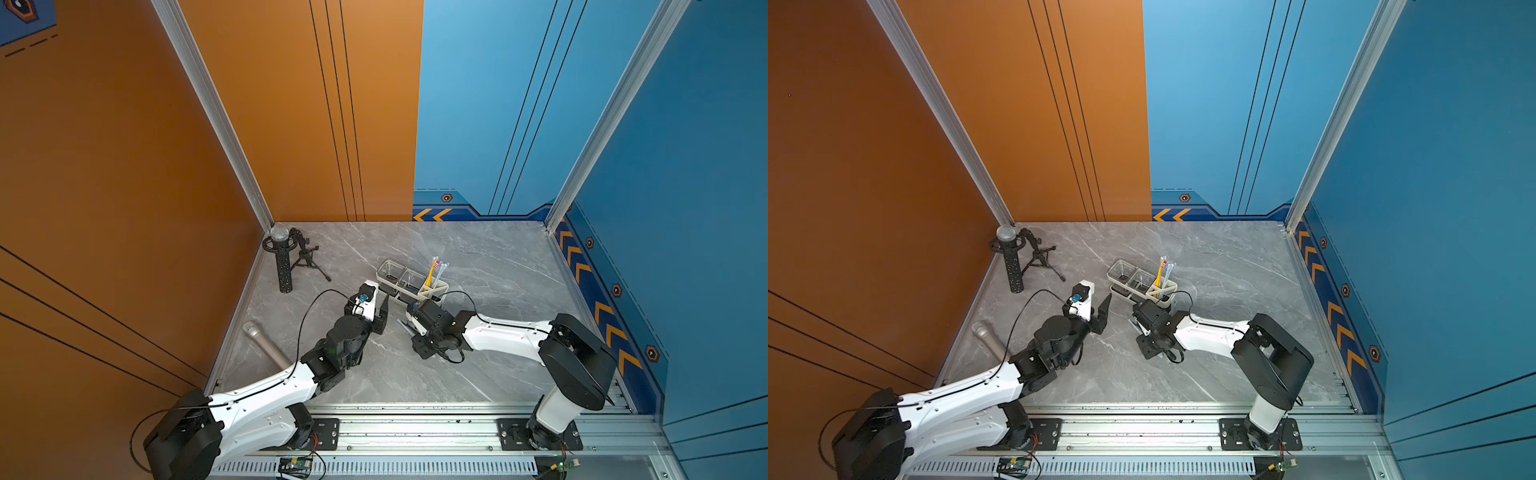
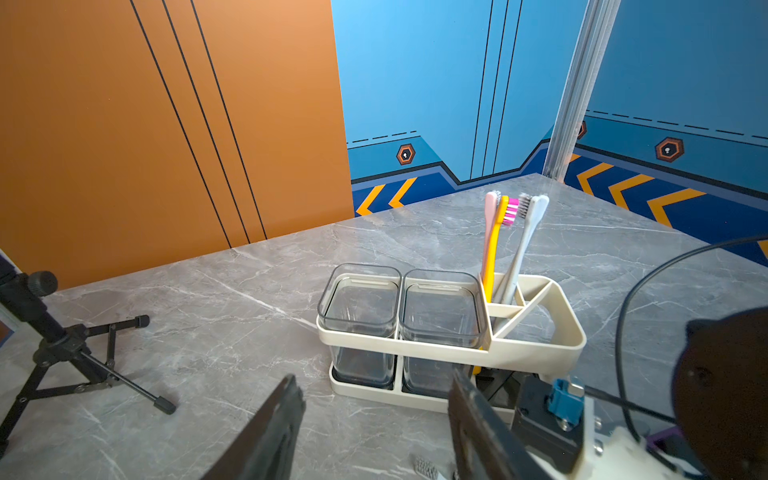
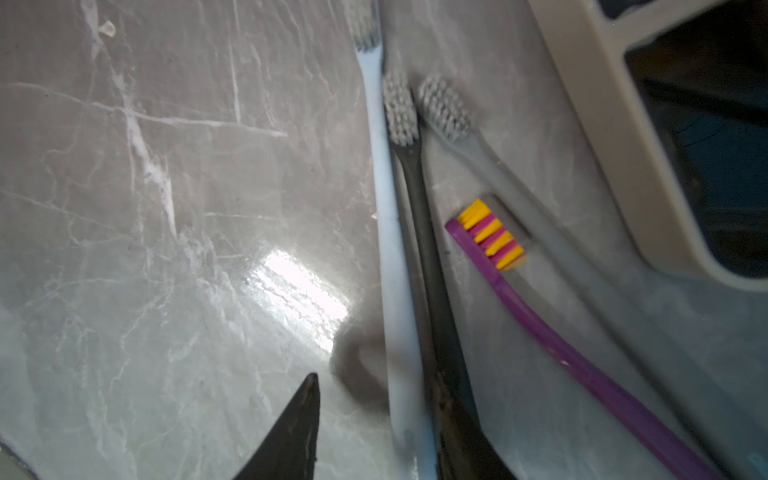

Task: Place the toothbrush into the toothbrush holder
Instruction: Pick up the toothbrush from the center of the board.

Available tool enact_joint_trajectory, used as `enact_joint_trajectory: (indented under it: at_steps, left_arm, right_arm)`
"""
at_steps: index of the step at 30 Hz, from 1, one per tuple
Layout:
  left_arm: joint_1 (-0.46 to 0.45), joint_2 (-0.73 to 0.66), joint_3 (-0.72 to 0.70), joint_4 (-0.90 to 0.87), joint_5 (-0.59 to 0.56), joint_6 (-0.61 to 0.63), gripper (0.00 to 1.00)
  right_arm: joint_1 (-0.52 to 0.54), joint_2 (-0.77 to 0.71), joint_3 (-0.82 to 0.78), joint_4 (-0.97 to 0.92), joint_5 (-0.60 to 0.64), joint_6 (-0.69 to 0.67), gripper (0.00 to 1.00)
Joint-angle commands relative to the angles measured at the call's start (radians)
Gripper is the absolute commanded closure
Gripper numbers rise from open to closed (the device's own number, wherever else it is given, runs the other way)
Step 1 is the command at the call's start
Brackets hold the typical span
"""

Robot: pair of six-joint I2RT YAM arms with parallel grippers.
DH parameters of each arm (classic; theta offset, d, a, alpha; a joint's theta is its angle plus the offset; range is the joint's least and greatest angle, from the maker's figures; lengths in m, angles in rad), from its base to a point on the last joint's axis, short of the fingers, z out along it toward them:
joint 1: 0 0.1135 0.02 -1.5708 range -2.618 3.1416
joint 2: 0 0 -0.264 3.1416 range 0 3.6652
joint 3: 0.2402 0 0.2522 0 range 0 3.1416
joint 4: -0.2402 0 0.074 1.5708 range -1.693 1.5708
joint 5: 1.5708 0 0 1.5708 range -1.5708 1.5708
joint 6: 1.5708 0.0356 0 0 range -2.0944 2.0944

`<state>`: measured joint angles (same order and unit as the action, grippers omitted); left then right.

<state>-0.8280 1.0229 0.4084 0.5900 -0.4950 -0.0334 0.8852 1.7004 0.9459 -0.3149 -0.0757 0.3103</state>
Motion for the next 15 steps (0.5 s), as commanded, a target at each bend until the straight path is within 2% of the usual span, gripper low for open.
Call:
enact_joint_trajectory:
  at_steps: [1, 6, 10, 15]
  left_arm:
    - [-0.011, 0.015, 0.001, -0.015, 0.004, -0.035, 0.41]
    - [-0.011, 0.045, 0.009, -0.015, 0.017, -0.049, 0.41]
    - [-0.010, 0.045, 0.008, -0.015, 0.014, -0.054, 0.41]
    - [-0.010, 0.063, -0.009, -0.016, -0.056, -0.067, 0.40]
  right_arm:
    - [-0.005, 0.020, 0.027, -0.033, 0.007, -0.002, 0.56]
    - [-0.009, 0.034, 0.029, -0.034, 0.002, 0.009, 0.60]
    - [-0.009, 0.054, 0.027, -0.044, 0.028, 0.026, 0.71]
    - [-0.007, 0.074, 0.027, -0.065, 0.053, 0.030, 0.76]
